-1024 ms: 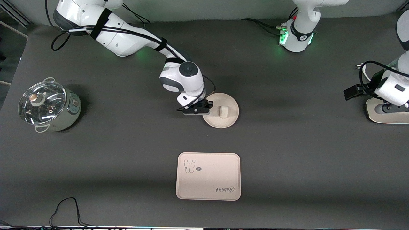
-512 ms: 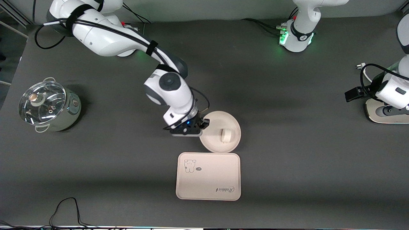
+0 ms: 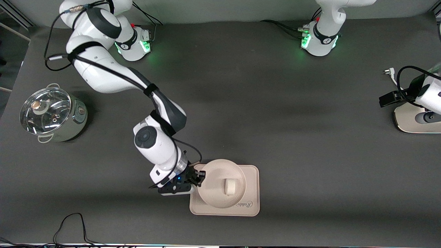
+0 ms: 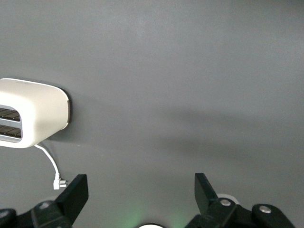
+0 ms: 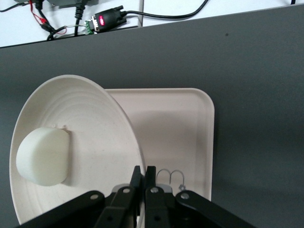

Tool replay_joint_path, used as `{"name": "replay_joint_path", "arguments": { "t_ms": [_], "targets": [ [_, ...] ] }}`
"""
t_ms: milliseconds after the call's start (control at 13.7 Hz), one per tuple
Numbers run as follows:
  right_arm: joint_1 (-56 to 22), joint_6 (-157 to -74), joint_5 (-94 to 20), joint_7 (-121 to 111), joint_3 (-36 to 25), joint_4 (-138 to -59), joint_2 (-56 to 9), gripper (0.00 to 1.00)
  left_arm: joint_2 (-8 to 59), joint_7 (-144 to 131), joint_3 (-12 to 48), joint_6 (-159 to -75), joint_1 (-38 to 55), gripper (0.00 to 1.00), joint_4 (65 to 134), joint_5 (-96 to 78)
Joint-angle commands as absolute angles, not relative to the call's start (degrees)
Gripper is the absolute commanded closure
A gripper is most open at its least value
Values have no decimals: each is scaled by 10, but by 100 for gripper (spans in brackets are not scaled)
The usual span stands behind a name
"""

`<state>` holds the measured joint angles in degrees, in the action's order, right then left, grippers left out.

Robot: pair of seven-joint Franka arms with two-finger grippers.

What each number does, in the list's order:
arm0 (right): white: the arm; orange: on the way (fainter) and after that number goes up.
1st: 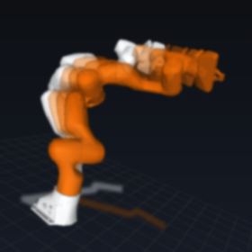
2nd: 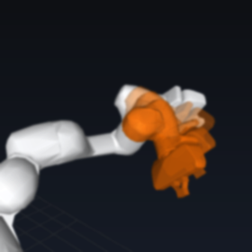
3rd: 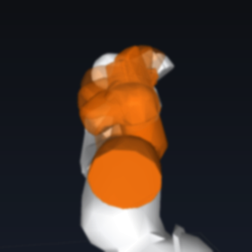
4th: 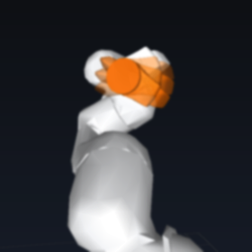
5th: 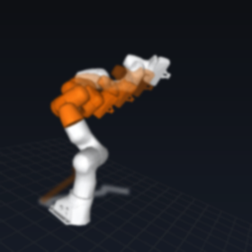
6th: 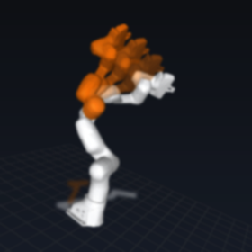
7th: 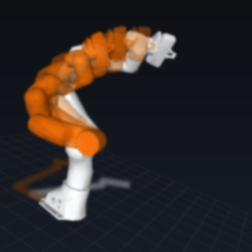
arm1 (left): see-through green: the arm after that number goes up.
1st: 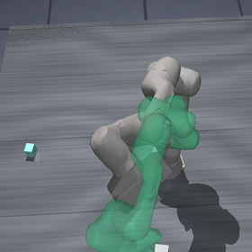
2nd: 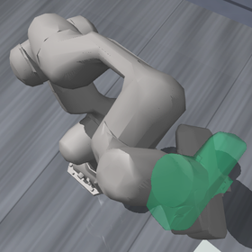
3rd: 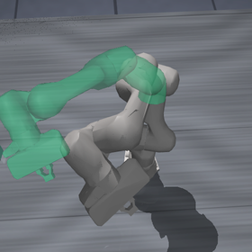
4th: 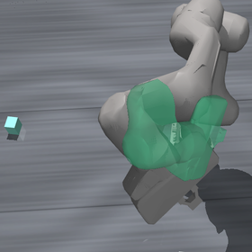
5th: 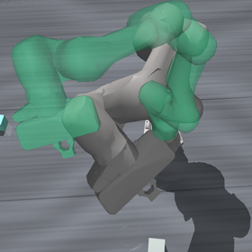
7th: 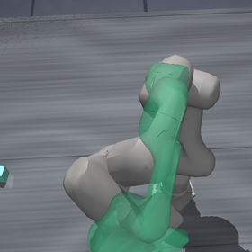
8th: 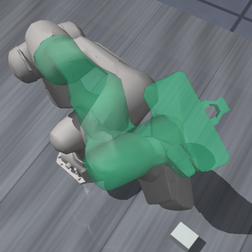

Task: Place bun in plate and plate on tray
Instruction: 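Slide the plate onto the bunny tray with the right gripper, then open the right gripper and release the plate on the tray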

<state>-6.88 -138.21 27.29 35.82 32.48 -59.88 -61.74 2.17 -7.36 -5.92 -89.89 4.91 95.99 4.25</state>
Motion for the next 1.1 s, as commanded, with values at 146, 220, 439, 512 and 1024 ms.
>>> {"name": "replay_joint_path", "arguments": {
  "t_ms": [146,220,439,512,1024],
  "targets": [
    [-80,-1454,260,340,320,-555,-687,100,23,-66,-62,-872,43,0,945,47],
    [-80,-1459,260,339,319,-555,-689,100,23,-66,-62,-873,43,0,944,47],
    [-81,-1460,261,338,319,-556,-698,79,19,-64,-59,-868,33,0,940,43],
    [-82,-1460,260,339,319,-556,-698,63,19,-63,-57,-868,26,0,940,41],
    [-80,-1356,263,337,275,-581,-585,0,23,-49,-58,-868,29,0,933,41]
  ]
}}
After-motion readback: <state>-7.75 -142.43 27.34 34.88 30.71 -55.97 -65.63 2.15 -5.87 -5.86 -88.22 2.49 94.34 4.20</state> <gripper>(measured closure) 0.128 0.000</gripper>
